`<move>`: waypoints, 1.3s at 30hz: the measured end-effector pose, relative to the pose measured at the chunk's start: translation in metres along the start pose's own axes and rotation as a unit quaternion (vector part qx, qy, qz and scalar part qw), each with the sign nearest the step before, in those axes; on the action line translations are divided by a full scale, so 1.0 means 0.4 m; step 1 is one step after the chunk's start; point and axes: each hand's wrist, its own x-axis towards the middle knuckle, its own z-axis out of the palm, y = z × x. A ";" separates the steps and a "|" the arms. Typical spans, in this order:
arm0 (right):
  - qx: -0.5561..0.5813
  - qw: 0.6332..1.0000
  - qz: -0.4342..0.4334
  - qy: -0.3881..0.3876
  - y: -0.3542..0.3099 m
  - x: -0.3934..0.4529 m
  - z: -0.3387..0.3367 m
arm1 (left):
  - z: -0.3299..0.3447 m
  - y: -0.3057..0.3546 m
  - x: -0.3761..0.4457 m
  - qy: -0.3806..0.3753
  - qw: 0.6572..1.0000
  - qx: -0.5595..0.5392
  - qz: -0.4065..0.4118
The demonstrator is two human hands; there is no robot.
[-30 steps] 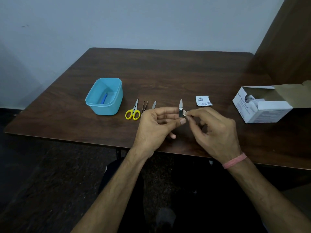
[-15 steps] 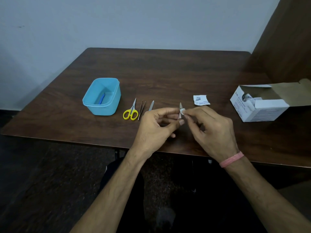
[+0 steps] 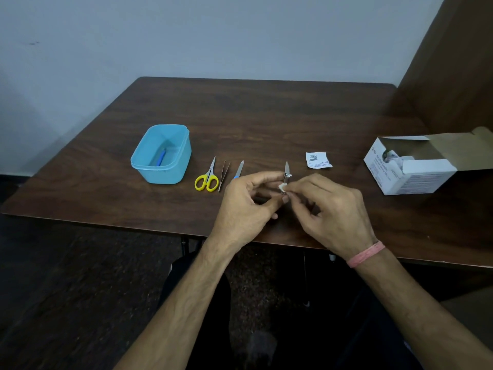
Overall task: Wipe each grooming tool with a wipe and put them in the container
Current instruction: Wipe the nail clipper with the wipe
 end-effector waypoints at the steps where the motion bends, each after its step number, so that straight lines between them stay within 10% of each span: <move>1: 0.001 1.000 0.000 0.000 0.000 0.001 0.000 | 0.000 0.000 0.001 -0.003 1.000 0.003 0.001; 39: 0.015 0.999 0.050 0.002 -0.001 0.005 0.003 | -0.003 0.011 -0.005 -0.025 1.000 0.014 0.006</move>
